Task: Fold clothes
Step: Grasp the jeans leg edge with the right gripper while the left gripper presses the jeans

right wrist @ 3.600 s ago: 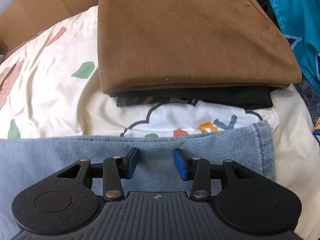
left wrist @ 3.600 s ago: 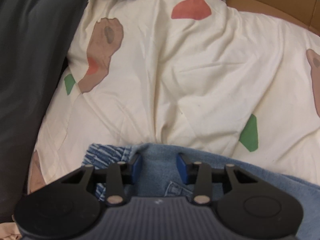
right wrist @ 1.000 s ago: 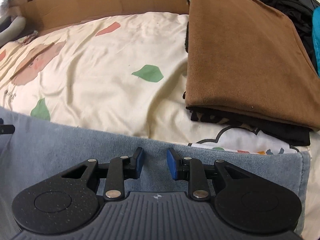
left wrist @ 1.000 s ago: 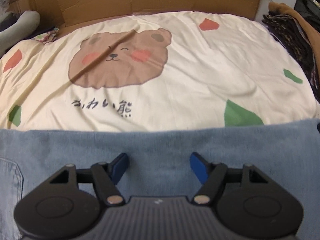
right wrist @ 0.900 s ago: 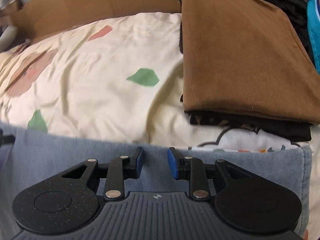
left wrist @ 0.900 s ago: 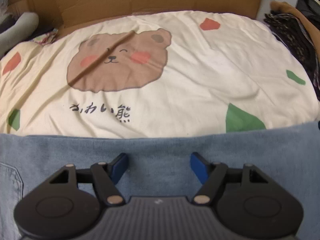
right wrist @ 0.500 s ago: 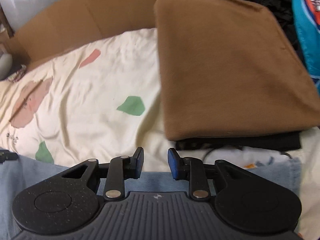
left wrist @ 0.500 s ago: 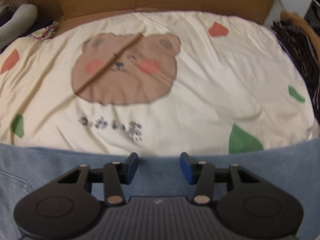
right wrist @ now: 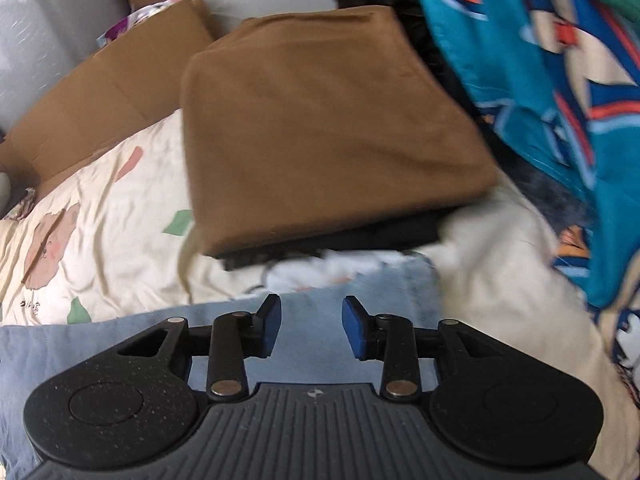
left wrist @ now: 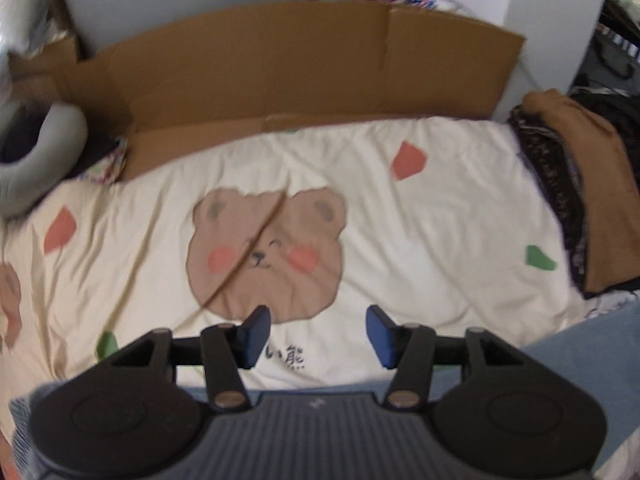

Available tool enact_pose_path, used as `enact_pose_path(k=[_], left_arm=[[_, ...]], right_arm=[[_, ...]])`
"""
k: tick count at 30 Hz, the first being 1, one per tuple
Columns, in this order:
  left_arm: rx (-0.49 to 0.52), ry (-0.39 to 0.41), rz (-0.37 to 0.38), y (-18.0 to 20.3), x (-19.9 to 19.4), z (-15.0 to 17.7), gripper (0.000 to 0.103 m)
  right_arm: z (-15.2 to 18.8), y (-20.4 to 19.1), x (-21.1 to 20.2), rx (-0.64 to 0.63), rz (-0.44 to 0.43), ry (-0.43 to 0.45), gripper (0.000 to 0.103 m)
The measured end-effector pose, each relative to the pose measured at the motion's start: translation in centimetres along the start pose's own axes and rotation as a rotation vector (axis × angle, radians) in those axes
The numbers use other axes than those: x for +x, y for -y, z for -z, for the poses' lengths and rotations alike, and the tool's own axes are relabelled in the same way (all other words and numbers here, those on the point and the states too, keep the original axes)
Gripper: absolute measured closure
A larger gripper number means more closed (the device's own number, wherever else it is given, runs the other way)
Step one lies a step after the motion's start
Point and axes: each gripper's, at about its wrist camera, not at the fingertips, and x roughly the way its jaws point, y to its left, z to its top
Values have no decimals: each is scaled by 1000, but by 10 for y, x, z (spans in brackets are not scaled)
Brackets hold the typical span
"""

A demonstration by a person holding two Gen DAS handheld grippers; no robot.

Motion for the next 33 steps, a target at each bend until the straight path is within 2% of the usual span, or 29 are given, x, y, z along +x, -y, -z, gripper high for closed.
enact_pose_path(k=[4,7,14,19,23,27,33], left_arm=[[39,-11,16,14,-14,-11,47],[67,-36,37,23,-22,-13,46],[115,-90,28,37,-29,-16,45],[124,-76,23,50,-35,-22,43],[59,-62,32,51,-38,-24,42],[-47,-53,41,51,-35,-19,42],[-181,-76,47,59,-22,11,42]], right_arm=[[10,24,-12,23,4,-2,57],[18,39,-17,30,-2,-13,57],[38,67,-23,62,4,-38,56],[50,85,-22,80,5,-59,56],[57,96,-20,85,9,-73,55],[61,106,-15,90,5,-82,55],[63,114,-2,105,-8,-96,54]])
